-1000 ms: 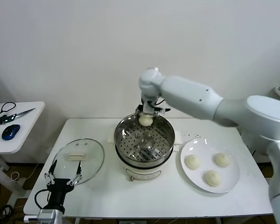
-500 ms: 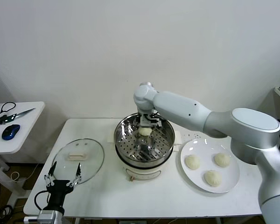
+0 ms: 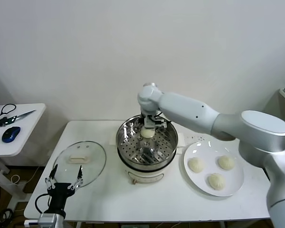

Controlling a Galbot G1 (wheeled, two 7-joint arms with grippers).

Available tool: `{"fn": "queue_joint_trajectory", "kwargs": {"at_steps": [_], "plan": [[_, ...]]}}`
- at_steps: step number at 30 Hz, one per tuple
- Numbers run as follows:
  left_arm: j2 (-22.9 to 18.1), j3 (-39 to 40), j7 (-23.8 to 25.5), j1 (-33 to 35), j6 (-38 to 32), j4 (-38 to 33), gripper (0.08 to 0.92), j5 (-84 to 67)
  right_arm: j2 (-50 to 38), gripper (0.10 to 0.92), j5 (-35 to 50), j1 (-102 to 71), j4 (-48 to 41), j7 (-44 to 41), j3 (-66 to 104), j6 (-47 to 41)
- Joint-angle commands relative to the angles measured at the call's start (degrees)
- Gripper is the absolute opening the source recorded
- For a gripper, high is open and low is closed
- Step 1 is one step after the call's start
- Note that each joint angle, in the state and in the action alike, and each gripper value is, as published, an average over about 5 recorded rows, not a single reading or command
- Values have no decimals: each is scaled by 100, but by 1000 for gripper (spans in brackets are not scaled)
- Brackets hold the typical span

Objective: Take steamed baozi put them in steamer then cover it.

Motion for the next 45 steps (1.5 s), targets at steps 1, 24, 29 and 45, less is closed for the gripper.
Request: {"fn": "queue_joint_trajectory", "kwargs": {"at_steps": [1,24,29,45], "plan": [[30,11,12,3,39,-46,823,16,-1318,823,2266,1264,576,34,-752,-1381],[33,150,-41,16,7,-58,823,146,-4525,823,4320,-1126,1548,450,-281,-5020],[40,142,-40,16,16,-57,823,150,-4218,823,3959,-2222,1223,490,587,-5030],[13,109,-46,85,-8,-26,823,165,-3013,823,3637,-2642,369,723,991,-4968]]}}
